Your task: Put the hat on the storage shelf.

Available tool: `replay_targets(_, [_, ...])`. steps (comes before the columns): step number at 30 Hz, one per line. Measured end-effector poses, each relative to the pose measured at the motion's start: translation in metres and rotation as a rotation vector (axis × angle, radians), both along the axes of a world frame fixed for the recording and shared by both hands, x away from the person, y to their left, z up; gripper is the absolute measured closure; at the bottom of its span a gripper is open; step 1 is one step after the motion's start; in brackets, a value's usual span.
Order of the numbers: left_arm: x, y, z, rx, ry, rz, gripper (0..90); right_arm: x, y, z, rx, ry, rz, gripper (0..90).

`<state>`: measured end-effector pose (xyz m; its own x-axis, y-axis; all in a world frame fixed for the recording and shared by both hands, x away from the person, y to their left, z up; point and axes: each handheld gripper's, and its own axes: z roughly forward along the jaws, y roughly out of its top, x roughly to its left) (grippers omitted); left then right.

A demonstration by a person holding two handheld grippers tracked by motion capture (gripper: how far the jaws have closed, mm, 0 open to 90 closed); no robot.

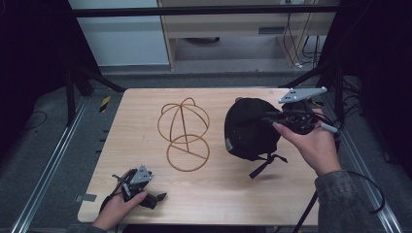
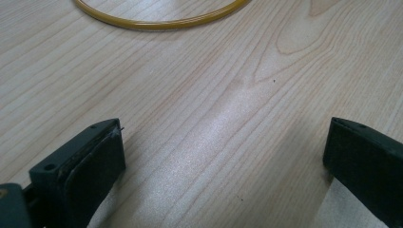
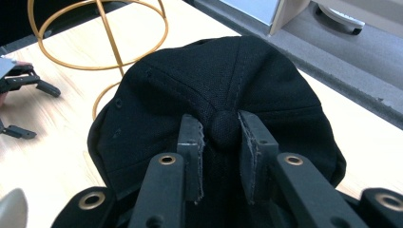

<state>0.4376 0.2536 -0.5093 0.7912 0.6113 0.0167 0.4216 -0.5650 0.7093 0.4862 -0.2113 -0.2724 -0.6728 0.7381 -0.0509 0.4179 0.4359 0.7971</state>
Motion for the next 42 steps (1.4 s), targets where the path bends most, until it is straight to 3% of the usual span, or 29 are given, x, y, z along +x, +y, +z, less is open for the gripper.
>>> replay_targets(13, [0.000,0.000,0.000,0.000,0.000,0.000,0.0,-0.003,0.010,0.003,0.013,-0.014,0.021,73.0])
replay_targets(26, [0.000,0.000,0.000,-0.001,0.002,0.001,0.0,-0.012,0.022,0.007,0.047,-0.059,0.055,73.0])
replay_targets(42, [0.000,0.000,0.000,-0.001,0.002,0.001,0.0,-0.016,0.034,0.004,0.057,-0.068,0.076,72.9])
